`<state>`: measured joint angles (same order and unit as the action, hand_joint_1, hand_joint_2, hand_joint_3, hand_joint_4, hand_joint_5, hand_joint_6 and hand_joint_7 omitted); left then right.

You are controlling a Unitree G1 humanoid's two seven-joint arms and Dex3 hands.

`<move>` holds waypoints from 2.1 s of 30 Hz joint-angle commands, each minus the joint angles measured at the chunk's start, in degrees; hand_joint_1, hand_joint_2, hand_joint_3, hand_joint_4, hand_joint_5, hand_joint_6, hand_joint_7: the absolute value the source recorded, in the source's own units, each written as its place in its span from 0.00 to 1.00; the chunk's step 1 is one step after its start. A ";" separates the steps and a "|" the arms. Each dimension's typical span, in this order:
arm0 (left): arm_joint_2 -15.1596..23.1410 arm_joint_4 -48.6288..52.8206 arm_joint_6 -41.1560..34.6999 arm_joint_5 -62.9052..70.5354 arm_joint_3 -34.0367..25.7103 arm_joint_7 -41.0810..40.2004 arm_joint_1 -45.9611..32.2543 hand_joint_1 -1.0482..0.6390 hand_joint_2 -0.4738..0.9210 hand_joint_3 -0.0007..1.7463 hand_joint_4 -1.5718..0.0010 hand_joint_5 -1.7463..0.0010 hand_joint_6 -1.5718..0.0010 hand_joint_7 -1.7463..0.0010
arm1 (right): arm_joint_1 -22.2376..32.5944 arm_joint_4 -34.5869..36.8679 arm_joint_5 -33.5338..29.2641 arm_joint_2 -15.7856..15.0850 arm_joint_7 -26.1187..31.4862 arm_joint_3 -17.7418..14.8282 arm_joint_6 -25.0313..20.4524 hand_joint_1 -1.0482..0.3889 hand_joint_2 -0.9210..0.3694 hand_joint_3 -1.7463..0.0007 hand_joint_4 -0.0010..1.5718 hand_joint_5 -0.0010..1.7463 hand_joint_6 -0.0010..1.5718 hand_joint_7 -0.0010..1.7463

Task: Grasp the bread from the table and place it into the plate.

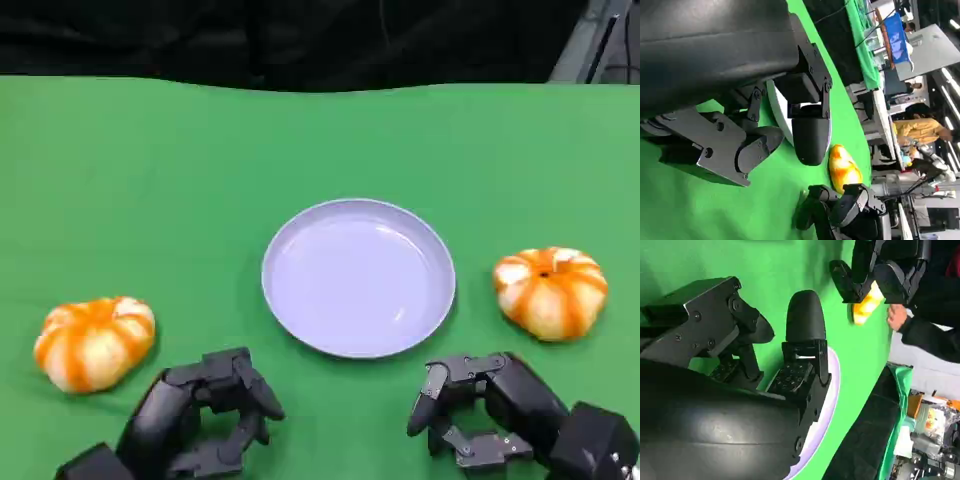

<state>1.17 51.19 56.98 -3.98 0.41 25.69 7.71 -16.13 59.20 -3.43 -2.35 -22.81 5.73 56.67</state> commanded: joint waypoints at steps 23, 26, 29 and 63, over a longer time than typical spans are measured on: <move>0.12 -0.96 -1.84 0.08 -0.68 -3.41 -0.20 0.57 0.94 0.28 0.34 0.72 0.26 0.93 | -0.96 0.47 0.53 -0.68 -0.56 -0.82 0.62 0.84 0.28 0.38 0.64 0.76 0.63 0.58; 0.04 -1.16 -1.84 -0.52 -0.60 -3.01 -0.31 0.56 0.97 0.24 0.30 0.87 0.27 0.99 | -0.84 0.15 0.45 -0.65 -0.46 -0.77 0.18 0.84 0.28 0.38 0.64 0.77 0.63 0.58; 0.05 -1.22 -1.87 -0.62 -0.56 -2.95 -0.34 0.56 0.98 0.22 0.28 0.91 0.28 1.00 | -0.83 0.11 0.44 -0.65 -0.44 -0.77 0.13 0.84 0.29 0.38 0.63 0.77 0.63 0.58; 5.07 -16.61 3.68 9.38 -3.30 -12.74 -4.79 0.22 1.00 0.02 0.60 1.00 0.61 0.99 | -0.74 0.13 0.41 -0.17 -0.64 -0.65 -0.13 0.85 0.27 0.38 0.63 0.78 0.63 0.60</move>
<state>4.43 36.49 58.82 2.57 -2.15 15.59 3.88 -16.17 59.35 -3.65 -2.18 -23.29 5.30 56.70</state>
